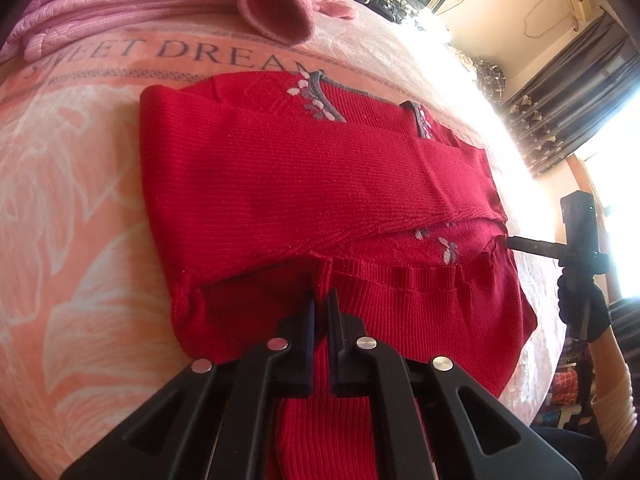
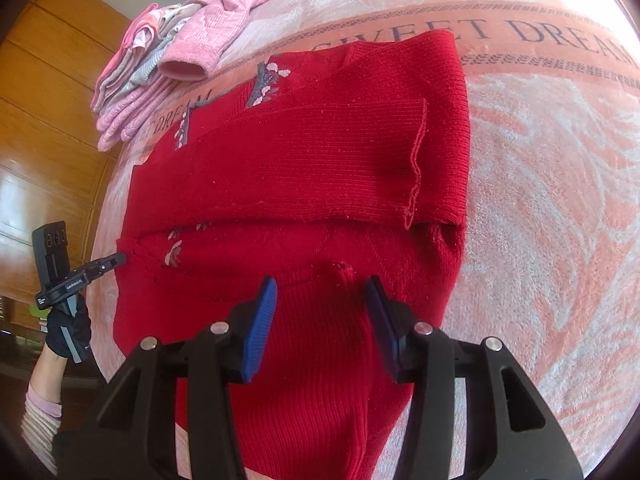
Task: Fold small clothes
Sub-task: 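Grasp the folded edge with both tools and fold it again toward the collar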
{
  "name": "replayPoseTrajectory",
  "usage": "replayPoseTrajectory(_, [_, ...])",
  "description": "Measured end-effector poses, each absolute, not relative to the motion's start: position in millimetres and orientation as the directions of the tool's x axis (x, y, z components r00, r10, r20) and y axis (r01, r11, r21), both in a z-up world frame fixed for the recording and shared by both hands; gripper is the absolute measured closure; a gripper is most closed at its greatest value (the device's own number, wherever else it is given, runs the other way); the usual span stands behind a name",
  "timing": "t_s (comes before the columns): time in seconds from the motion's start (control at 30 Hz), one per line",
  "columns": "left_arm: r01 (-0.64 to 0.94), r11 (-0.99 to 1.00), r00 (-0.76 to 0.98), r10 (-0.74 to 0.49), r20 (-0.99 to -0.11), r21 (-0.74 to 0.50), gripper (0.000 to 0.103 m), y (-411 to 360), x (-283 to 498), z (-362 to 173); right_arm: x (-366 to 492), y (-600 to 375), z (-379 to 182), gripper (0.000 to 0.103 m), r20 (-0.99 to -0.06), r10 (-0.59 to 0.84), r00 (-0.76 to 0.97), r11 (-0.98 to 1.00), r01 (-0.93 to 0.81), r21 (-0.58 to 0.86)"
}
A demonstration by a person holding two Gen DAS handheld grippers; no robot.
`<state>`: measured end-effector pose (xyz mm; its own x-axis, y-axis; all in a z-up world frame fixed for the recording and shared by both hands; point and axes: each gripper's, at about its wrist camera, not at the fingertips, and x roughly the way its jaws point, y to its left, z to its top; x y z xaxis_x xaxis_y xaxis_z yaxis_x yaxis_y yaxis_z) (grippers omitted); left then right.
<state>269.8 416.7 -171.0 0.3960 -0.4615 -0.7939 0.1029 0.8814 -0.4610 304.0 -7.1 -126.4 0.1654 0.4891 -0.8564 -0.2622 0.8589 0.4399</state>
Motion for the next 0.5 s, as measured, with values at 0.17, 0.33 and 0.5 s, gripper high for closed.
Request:
replayPoseTrajectory(0.17, [0.086, 0.888, 0.383, -0.448, -0.808, -0.452, 0.099, 417, 273, -179, 304, 4, -132, 0.055, -0.884, 0.439, 0.163, 0.872, -0.316, 0.374])
replayPoseTrajectory(0.33, [0.057, 0.902, 0.364, -0.418, -0.832, -0.428, 0.096, 415, 277, -186, 296, 14, -131, 0.064, -0.890, 0.431, 0.148, 0.850, -0.399, 0.345])
replayPoseTrajectory(0.5, [0.069, 0.919, 0.375, -0.384, -0.844, -0.387, 0.098, 409, 275, -184, 294, 13, -131, 0.092, -0.882, 0.451, 0.140, 0.833, -0.421, 0.359])
